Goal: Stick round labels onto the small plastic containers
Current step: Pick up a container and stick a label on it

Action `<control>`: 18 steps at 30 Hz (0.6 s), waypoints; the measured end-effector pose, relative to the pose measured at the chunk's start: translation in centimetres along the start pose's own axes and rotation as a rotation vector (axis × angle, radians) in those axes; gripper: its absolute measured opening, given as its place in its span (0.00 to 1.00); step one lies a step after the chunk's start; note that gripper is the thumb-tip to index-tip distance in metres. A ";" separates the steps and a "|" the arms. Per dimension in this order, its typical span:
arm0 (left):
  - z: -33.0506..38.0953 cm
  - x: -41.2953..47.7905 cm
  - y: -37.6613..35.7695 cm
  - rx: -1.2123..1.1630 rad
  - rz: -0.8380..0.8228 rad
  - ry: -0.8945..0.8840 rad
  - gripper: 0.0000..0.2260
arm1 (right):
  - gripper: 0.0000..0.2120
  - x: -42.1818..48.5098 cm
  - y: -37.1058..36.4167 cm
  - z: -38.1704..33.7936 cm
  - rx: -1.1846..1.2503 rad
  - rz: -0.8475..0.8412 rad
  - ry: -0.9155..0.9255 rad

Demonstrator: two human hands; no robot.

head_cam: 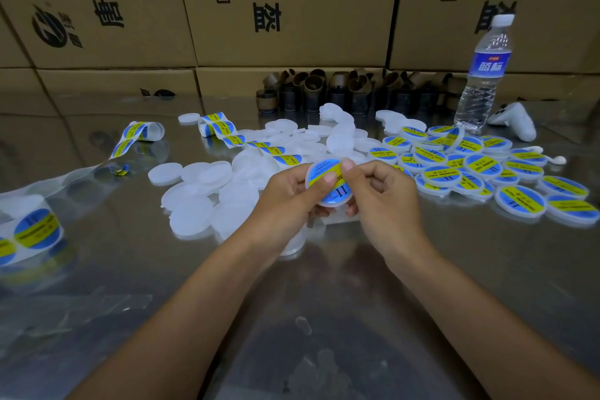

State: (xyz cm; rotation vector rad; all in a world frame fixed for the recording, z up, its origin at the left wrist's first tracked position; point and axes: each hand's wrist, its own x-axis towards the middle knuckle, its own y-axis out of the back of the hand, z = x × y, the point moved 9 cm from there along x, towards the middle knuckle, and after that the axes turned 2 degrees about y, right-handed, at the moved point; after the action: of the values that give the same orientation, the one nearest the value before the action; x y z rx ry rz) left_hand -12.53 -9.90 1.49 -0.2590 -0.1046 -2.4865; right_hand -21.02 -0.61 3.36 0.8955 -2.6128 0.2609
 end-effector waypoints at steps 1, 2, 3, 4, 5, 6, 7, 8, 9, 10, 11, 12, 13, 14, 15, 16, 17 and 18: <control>0.2 0.0 0.1 0.009 0.003 -0.009 0.15 | 0.12 0.0 -0.1 0.0 0.006 -0.005 -0.002; 0.3 0.0 0.2 0.011 0.008 -0.015 0.14 | 0.11 0.0 -0.2 0.0 0.009 -0.018 -0.006; 0.4 0.0 0.3 0.006 0.015 -0.021 0.14 | 0.10 0.0 -0.3 0.1 0.009 -0.033 -0.012; 0.5 0.0 0.4 -0.002 0.023 -0.028 0.13 | 0.09 0.0 -0.5 0.1 0.005 -0.044 -0.016; 0.5 0.0 0.5 -0.009 0.029 -0.036 0.11 | 0.09 0.1 -0.5 0.2 -0.003 -0.047 -0.019; 0.6 0.0 0.5 -0.015 0.030 -0.045 0.08 | 0.08 0.1 -0.5 0.3 -0.012 -0.042 -0.021; 0.7 0.0 0.3 -0.019 0.025 -0.054 0.06 | 0.09 0.2 -0.3 0.3 -0.021 -0.032 -0.025; 0.9 -0.1 0.1 -0.023 0.014 -0.060 0.06 | 0.09 0.2 -0.2 0.4 -0.026 -0.021 -0.028; 1.0 -0.1 -0.1 -0.027 0.000 -0.069 0.07 | 0.09 0.2 -0.1 0.5 -0.025 -0.012 -0.031; 1.2 -0.2 -0.4 -0.031 -0.014 -0.078 0.08 | 0.09 0.2 0.0 0.5 -0.020 -0.006 -0.033; 1.3 -0.2 -0.5 -0.030 -0.019 -0.086 0.08 | 0.09 0.2 0.0 0.5 -0.016 -0.003 -0.034; 1.4 -0.3 -0.5 -0.025 -0.016 -0.091 0.08 | 0.08 0.2 0.0 0.5 -0.014 -0.003 -0.035; 1.4 -0.3 -0.4 -0.020 -0.007 -0.094 0.08 | 0.08 0.2 -0.1 0.6 -0.009 -0.006 -0.035; 1.5 -0.3 -0.2 -0.019 0.005 -0.093 0.08 | 0.07 0.1 -0.2 0.6 0.002 -0.011 -0.034; 1.4 -0.3 -0.1 -0.019 0.016 -0.091 0.08 | 0.06 0.1 -0.2 0.6 0.011 -0.017 -0.031; 1.4 -0.3 0.0 -0.016 0.025 -0.087 0.08 | 0.05 0.1 -0.3 0.6 0.012 -0.023 -0.025; 1.3 -0.3 0.0 -0.014 0.030 -0.085 0.08 | 0.05 0.1 -0.3 0.5 0.006 -0.026 -0.017; 1.3 -0.2 0.0 -0.016 0.032 -0.085 0.08 | 0.05 0.1 -0.3 0.4 -0.004 -0.024 -0.005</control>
State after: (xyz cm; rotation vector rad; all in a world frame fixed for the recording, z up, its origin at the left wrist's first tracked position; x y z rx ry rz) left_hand -12.13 -9.59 2.71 -0.3705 -0.1149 -2.4456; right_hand -21.04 -1.03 3.02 0.9270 -2.6046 0.2479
